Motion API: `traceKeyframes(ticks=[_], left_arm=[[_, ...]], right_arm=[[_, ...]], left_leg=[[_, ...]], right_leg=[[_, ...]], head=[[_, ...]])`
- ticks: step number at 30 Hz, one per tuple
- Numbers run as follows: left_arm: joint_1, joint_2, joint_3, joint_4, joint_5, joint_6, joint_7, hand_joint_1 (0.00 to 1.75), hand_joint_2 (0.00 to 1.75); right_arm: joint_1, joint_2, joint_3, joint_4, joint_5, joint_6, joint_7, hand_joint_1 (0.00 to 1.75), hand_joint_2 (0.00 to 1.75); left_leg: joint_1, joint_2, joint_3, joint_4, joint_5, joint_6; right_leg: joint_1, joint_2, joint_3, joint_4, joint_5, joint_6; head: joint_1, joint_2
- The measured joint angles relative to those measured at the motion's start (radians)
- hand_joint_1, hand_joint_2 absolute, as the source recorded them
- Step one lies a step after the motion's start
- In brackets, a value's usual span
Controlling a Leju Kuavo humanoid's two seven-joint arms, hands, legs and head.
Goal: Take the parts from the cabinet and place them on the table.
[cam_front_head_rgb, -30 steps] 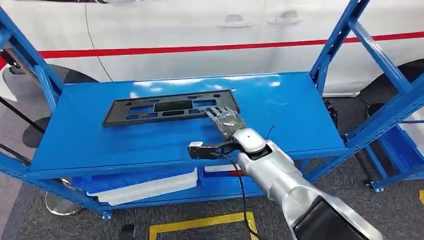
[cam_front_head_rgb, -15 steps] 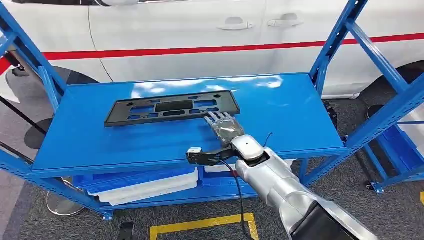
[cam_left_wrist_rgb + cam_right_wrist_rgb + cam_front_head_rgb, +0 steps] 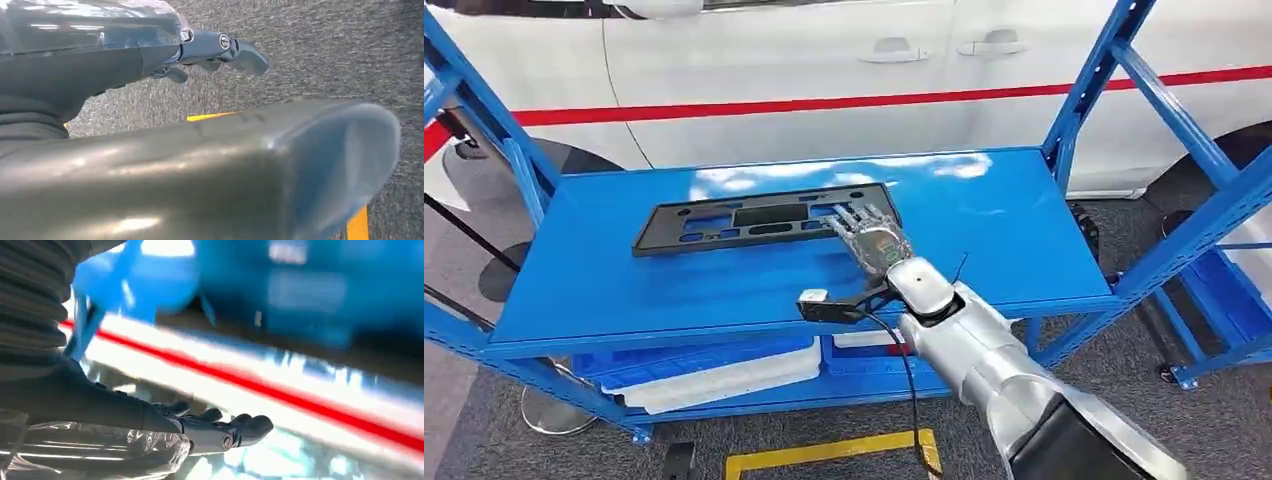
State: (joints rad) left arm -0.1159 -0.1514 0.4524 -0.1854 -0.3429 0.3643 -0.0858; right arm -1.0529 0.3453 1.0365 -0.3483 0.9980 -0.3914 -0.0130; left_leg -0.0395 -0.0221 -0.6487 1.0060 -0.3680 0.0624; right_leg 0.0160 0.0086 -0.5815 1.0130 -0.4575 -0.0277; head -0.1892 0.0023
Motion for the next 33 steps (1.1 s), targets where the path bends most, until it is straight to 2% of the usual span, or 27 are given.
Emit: traceKeyframes(ticks=[1,2,6,14,33], left_arm=[[-0.001,0.000,-0.001,0.000,0.000,0.000,0.001,0.00,0.00],[-0.002,0.001,-0.003,0.000,0.000,0.000,0.001,0.00,0.00],[-0.002,0.001,-0.007,0.000,0.000,0.000,0.001,0.00,0.00],[0.001,0.005,-0.008,0.000,0.004,0.009,0.002,0.00,0.00],[0.010,0.008,-0.005,0.000,0.026,0.005,-0.021,0.00,0.00]], right_arm=[[-0.011,0.001,0.003,-0.001,0.004,-0.001,-0.001,0.00,1.75],[-0.023,0.003,0.004,-0.003,0.006,-0.001,-0.002,0.00,1.75],[-0.036,0.004,0.010,-0.011,0.006,-0.003,-0.018,0.00,1.75],[-0.057,0.005,0.011,-0.039,-0.020,0.016,-0.030,0.00,1.75],[-0.050,0.005,0.011,-0.023,-0.047,0.023,-0.043,0.00,1.75]], left_leg=[[0.002,0.000,0.000,-0.001,-0.001,-0.003],[0.002,0.001,0.000,0.002,-0.006,-0.003],[0.005,0.000,0.000,0.000,-0.002,-0.010],[0.005,0.000,0.000,-0.001,-0.002,-0.013],[0.002,0.000,0.000,-0.001,-0.003,-0.010]], right_leg=[[-0.001,-0.002,0.001,0.000,0.001,0.002],[-0.001,-0.001,0.001,-0.003,0.001,0.014],[0.000,-0.001,0.002,-0.002,0.002,0.011],[0.000,-0.001,0.001,-0.001,-0.001,0.007],[-0.003,-0.001,0.002,-0.002,-0.001,0.006]], head=[[0.000,0.000],[0.000,0.000],[0.000,0.000],[0.000,0.000],[0.000,0.000]])
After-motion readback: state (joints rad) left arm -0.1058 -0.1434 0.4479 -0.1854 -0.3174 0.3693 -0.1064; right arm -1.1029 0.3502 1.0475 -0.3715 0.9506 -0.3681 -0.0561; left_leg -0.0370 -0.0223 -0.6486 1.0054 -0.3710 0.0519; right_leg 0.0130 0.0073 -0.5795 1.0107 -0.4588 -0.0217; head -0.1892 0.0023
